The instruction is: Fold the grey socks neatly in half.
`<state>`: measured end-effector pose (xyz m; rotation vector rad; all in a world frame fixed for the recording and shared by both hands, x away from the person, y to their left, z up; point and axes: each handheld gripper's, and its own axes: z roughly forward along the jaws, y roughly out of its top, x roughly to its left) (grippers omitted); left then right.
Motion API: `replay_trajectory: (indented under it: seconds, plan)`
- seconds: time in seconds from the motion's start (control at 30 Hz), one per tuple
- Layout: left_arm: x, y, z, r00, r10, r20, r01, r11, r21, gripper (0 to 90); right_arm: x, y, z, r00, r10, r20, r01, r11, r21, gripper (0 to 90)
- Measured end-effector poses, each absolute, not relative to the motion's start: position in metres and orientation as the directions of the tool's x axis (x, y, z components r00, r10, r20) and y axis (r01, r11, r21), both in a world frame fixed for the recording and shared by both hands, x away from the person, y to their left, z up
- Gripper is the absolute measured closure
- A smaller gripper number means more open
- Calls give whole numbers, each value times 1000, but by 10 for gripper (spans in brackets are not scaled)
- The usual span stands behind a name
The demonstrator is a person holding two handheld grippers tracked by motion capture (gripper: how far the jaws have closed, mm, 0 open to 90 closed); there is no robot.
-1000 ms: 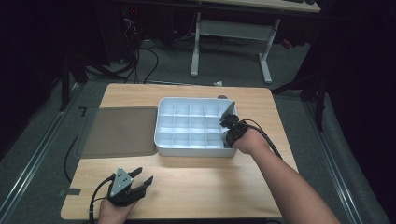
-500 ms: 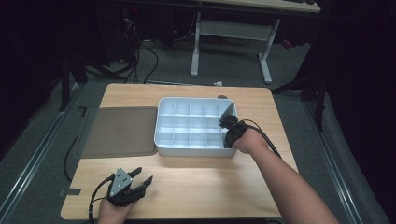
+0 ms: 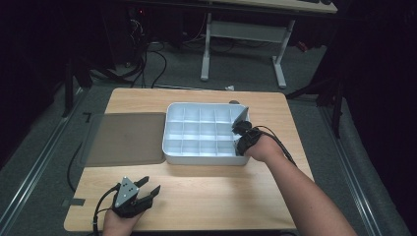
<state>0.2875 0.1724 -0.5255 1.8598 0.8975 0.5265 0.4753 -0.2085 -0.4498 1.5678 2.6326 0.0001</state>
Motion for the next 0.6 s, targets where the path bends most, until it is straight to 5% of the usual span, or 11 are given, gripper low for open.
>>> replay_trajectory:
  seconds: [0.6]
  plan:
    - [288, 172, -526, 635, 772, -27, 353, -260, 899, 454, 477, -210, -407, -480, 876, -40, 869, 482, 113, 609]
